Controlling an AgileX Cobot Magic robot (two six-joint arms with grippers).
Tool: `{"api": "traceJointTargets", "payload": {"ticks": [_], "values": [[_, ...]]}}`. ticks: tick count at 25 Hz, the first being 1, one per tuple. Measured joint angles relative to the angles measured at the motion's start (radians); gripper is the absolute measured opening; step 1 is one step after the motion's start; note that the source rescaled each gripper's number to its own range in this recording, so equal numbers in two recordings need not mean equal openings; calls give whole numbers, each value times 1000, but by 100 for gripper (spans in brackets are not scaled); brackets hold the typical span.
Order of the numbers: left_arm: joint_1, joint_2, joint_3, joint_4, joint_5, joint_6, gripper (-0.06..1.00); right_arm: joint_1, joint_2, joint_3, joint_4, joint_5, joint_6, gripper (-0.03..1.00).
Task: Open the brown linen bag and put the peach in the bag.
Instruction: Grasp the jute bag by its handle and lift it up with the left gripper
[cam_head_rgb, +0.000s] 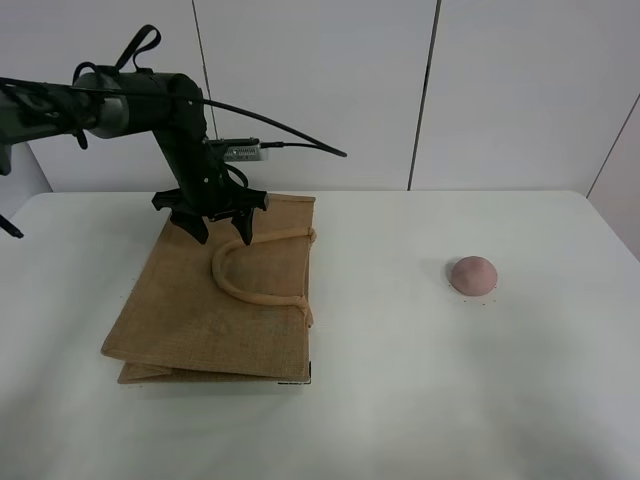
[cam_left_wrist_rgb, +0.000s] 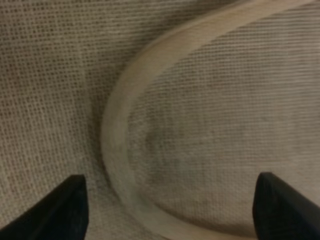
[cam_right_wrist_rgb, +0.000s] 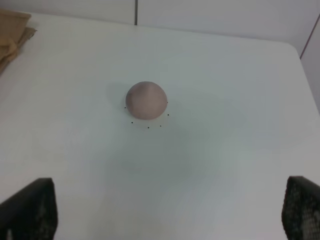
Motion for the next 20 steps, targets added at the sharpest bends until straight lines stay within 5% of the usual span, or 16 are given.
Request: {"api": "traceJointTargets", "payload": {"ticks": [20], "values": [[0,93,-3,48,0,-26,100,0,0,0,0,0,0,100]]}}
